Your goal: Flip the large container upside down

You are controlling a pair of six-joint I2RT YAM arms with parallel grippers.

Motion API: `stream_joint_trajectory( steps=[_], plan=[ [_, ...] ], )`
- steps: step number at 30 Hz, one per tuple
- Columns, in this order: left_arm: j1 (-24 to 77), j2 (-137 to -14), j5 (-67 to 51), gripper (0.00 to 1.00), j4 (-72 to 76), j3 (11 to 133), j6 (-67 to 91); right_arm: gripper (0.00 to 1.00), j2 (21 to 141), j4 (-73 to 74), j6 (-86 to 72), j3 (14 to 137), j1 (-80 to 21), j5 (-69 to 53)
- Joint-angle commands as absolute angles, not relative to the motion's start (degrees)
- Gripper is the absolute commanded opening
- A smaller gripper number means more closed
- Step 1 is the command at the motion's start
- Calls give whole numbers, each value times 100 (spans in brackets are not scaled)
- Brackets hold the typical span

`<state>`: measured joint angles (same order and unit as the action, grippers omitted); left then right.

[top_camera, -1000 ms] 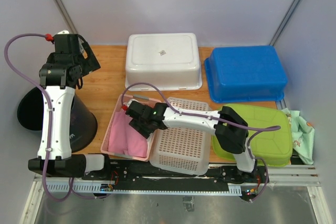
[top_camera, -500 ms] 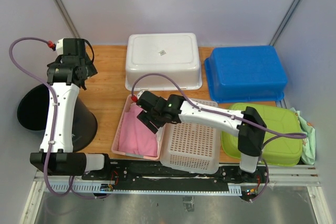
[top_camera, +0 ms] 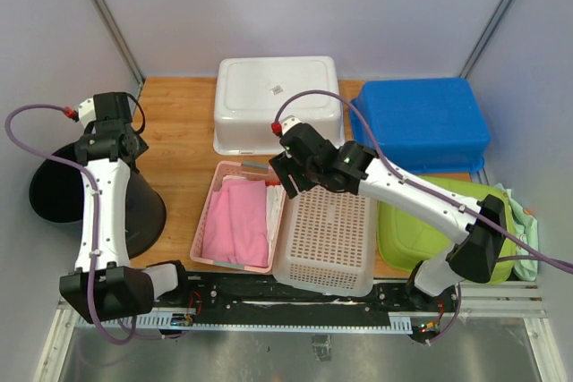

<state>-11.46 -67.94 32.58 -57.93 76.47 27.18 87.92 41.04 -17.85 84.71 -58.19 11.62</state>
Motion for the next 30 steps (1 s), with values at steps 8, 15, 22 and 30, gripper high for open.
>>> stream_joint_trajectory(
  steps=[8, 15, 22, 30],
  plan=[
    [-1180, -6675, 1282, 1, -4902, 7836, 2942, 70, 8412, 4159, -1960, 8158, -5335, 1509],
    [-1183, -7003, 632, 0, -4065, 8574, 3630, 70, 8181, 4166, -2002, 8004, -5235, 1589],
    [-1183, -6724, 659, 0, -1888, 8113, 4979, 70, 7922, 4169, -2034, 7763, -5179, 1700],
    [-1178, -5912, 1284, 0, 439, 6139, 5915, 70, 7790, 4198, -2032, 7606, -5075, 1695]
  ],
)
